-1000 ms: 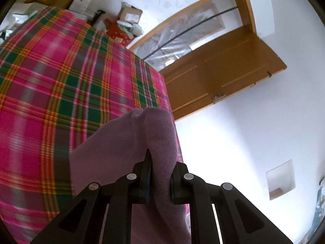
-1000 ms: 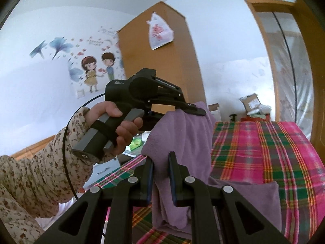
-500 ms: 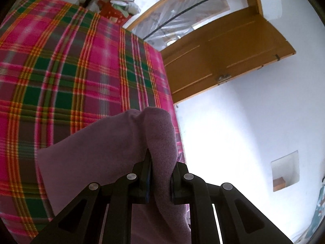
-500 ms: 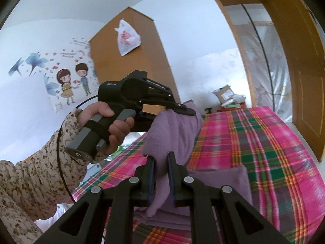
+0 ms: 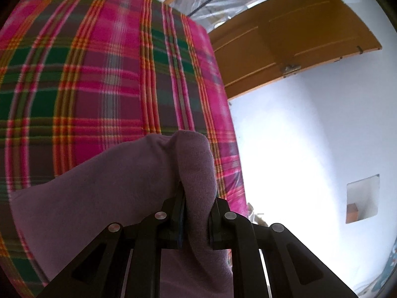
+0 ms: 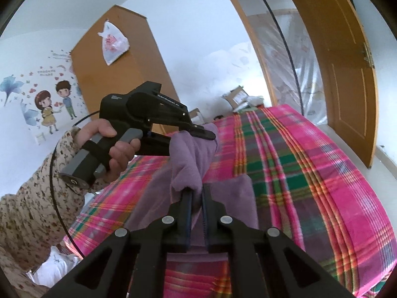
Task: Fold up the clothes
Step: 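Fold the held mauve edge over the bundle with both grippers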
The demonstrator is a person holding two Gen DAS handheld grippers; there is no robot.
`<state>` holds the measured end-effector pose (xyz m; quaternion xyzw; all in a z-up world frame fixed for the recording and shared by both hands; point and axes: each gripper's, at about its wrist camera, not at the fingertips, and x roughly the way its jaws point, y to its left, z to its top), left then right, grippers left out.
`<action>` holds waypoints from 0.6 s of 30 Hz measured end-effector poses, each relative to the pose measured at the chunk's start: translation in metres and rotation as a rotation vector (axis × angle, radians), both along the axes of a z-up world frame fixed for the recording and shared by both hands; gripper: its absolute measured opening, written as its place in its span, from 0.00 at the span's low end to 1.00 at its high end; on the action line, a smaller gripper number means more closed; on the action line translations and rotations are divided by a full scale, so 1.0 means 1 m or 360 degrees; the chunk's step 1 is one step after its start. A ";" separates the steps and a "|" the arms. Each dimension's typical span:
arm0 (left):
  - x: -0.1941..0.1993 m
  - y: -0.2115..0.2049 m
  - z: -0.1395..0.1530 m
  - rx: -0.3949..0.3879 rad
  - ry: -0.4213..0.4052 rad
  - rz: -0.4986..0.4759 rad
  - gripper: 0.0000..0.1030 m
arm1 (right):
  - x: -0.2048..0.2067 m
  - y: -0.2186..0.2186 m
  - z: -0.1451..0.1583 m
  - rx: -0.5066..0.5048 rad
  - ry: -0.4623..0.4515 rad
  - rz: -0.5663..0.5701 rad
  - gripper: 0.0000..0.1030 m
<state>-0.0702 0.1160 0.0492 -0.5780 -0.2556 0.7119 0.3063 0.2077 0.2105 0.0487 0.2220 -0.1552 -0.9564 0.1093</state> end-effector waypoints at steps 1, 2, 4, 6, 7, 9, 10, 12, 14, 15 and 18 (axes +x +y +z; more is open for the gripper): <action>-0.001 0.004 -0.004 -0.0005 -0.0013 -0.0006 0.13 | -0.001 0.003 -0.004 0.0000 -0.0016 -0.0013 0.07; -0.002 0.007 -0.008 -0.0012 -0.0023 -0.0014 0.13 | -0.002 0.005 -0.007 0.0000 -0.0033 -0.0026 0.07; -0.005 0.013 -0.014 -0.0031 -0.0044 -0.0025 0.14 | -0.004 0.010 -0.015 -0.0015 -0.0070 -0.0050 0.07; -0.007 0.014 -0.019 -0.0036 -0.0068 -0.0035 0.14 | -0.006 0.014 -0.021 -0.0027 -0.0103 -0.0070 0.07; -0.008 0.014 -0.021 -0.0031 -0.0081 -0.0035 0.18 | -0.007 0.016 -0.024 -0.0033 -0.0118 -0.0080 0.07; -0.009 0.014 -0.024 -0.0025 -0.0090 -0.0033 0.18 | -0.007 0.018 -0.027 -0.0035 -0.0133 -0.0093 0.07; -0.009 0.015 -0.024 -0.0028 -0.0090 -0.0037 0.22 | -0.007 0.019 -0.029 -0.0035 -0.0140 -0.0099 0.07; -0.009 0.015 -0.025 -0.0033 -0.0092 -0.0044 0.23 | -0.008 0.020 -0.033 -0.0034 -0.0160 -0.0106 0.07; -0.009 0.015 -0.025 -0.0039 -0.0093 -0.0052 0.23 | -0.010 0.022 -0.037 -0.0039 -0.0183 -0.0113 0.07; -0.010 0.015 -0.026 -0.0042 -0.0093 -0.0055 0.23 | -0.010 0.024 -0.039 -0.0046 -0.0195 -0.0116 0.07; -0.012 0.016 -0.026 -0.0031 -0.0093 -0.0060 0.27 | -0.012 0.026 -0.044 -0.0067 -0.0229 -0.0117 0.07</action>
